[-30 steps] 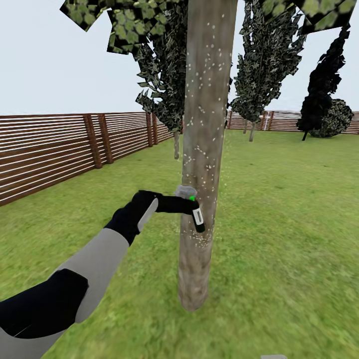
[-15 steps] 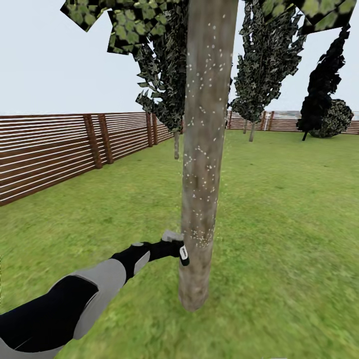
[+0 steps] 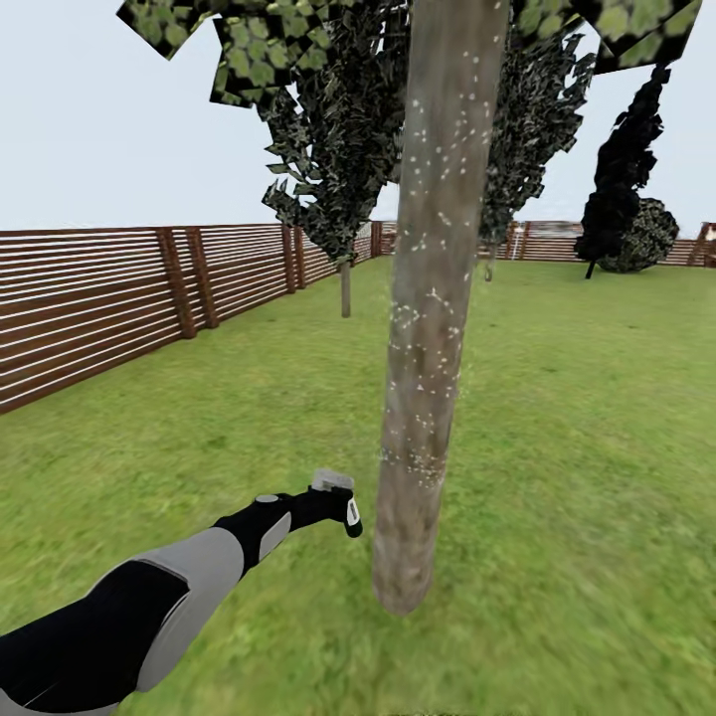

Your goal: In the garden, pick up the pesticide atomizer on the floor and spray pesticide onto both trees until each tree trunk is fully covered.

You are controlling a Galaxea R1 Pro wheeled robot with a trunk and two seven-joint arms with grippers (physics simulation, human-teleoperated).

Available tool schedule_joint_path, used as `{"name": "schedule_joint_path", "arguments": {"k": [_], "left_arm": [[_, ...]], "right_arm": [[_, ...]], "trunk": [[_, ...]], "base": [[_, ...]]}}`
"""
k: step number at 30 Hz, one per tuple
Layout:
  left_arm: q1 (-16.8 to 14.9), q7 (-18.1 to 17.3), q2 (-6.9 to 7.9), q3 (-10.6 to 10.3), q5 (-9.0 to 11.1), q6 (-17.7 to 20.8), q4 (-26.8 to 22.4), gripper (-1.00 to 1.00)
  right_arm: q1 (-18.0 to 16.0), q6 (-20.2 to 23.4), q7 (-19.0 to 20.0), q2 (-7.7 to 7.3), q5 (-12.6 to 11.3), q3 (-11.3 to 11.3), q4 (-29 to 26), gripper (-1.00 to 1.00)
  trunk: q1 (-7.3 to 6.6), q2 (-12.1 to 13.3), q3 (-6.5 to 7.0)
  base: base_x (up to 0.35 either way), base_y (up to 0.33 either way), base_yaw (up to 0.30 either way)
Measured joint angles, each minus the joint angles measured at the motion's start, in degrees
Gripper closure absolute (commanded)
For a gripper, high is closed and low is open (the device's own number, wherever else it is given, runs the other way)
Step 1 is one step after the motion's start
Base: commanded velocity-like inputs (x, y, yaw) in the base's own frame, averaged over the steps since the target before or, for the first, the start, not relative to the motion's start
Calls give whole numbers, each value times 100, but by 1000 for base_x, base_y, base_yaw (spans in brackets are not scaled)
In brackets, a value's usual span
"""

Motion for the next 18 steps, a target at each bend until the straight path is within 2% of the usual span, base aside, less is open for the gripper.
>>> {"name": "schedule_joint_path", "arguments": {"k": [8,13,18], "left_arm": [[1,0,0,0,0,3,0,100],[5,0,0,-2,-1,6,0,100],[3,5,0,-1,-1,3,0,100]], "right_arm": [[4,0,1,18,0,0,7,-100],[3,0,1,19,0,0,7,-100],[7,0,2,19,0,0,5,-100]], "trunk": [[0,0,0],[0,0,0],[0,0,0]], "base": [[0,350,-293],[47,348,-54],[195,315,-10]]}}
